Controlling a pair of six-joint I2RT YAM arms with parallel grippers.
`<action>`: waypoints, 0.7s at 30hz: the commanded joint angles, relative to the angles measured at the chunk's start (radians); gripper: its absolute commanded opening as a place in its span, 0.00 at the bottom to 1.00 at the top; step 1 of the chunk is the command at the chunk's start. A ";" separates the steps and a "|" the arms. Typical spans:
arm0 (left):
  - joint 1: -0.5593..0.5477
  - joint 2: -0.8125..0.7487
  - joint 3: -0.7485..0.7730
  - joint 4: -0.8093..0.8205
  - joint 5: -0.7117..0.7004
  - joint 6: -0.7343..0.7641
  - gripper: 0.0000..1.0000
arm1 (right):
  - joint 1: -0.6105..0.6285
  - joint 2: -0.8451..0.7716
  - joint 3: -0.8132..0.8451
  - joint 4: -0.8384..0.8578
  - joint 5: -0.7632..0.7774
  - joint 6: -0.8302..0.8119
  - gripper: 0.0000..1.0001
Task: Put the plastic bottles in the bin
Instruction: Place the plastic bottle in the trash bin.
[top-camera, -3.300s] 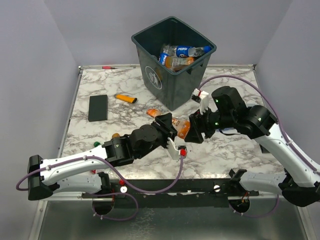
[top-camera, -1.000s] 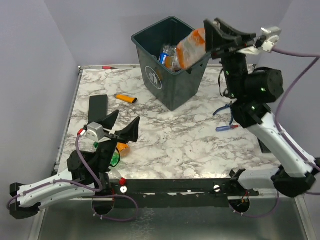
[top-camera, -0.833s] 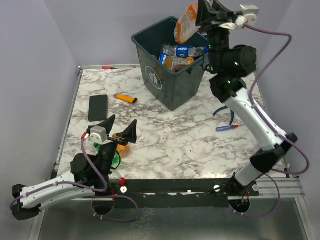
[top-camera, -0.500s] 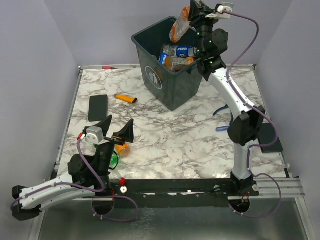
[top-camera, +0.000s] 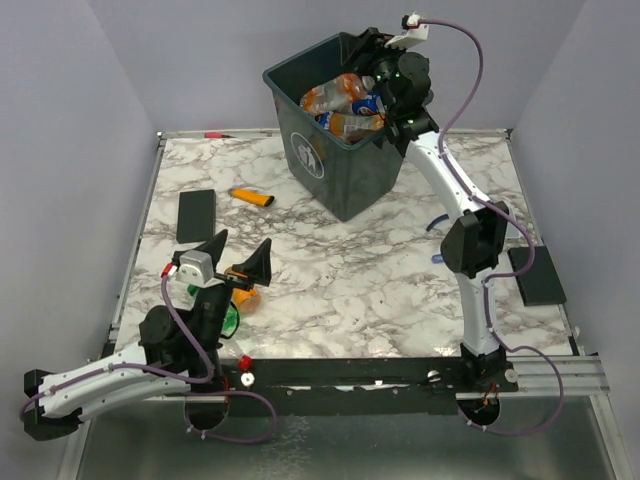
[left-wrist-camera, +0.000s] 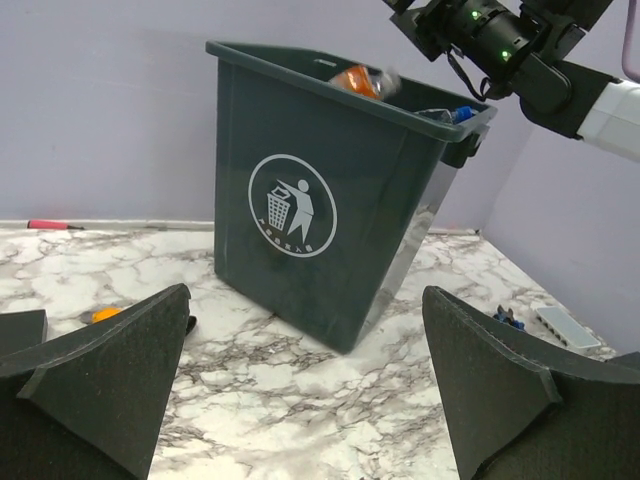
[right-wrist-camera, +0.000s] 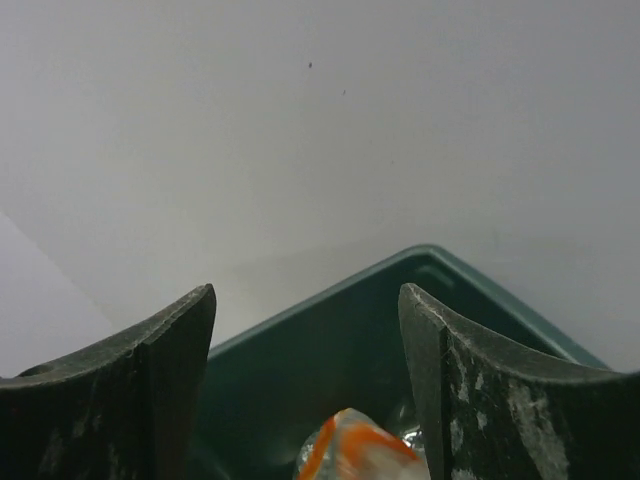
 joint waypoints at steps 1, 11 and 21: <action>0.002 0.026 0.027 -0.013 0.021 -0.007 0.99 | 0.002 -0.066 -0.008 -0.067 -0.099 0.029 0.78; 0.003 0.088 0.038 -0.009 -0.100 0.009 0.99 | 0.024 -0.330 -0.107 -0.050 -0.186 0.085 0.83; 0.002 0.179 0.061 -0.044 -0.300 0.016 0.99 | 0.102 -0.885 -0.696 -0.019 -0.443 0.114 0.82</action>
